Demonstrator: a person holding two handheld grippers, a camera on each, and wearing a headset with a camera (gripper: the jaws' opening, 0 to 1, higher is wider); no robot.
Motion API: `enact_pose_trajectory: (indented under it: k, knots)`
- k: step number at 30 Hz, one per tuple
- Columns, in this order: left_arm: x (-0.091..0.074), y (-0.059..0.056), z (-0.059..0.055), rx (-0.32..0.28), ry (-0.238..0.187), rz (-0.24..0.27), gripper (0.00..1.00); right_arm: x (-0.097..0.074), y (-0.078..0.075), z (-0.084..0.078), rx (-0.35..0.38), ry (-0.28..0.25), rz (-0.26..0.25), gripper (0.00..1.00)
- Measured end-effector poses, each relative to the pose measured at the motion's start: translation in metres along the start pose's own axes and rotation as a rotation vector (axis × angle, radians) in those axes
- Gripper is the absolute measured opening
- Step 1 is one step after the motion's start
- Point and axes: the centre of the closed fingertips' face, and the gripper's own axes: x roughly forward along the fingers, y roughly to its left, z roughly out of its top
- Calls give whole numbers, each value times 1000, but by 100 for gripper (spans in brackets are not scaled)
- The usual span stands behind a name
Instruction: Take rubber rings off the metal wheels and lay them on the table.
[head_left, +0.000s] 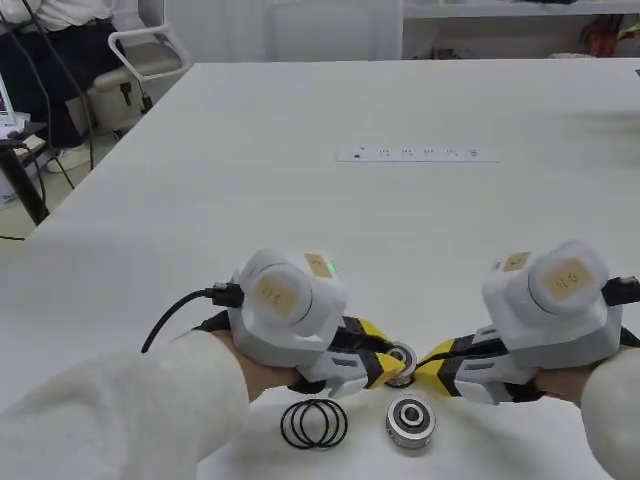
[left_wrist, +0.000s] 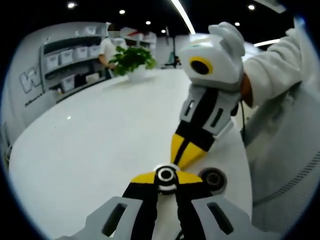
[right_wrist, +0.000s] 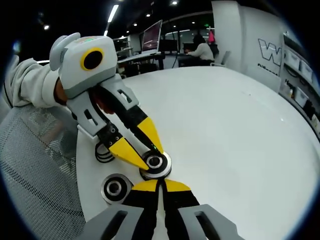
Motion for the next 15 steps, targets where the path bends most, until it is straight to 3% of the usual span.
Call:
enact_pose_trajectory:
  k: [8,13,15]
  knots:
    - [1,1,-1,23,7,10,13,-1,-6,0,15,-1,-24,0]
    - [1,1,-1,25,8,10,13,-4,-7,0,213,-22,-9,0]
    - [1,1,-1,26,8,10,13,-6,-9,0,223,-29,-7,0]
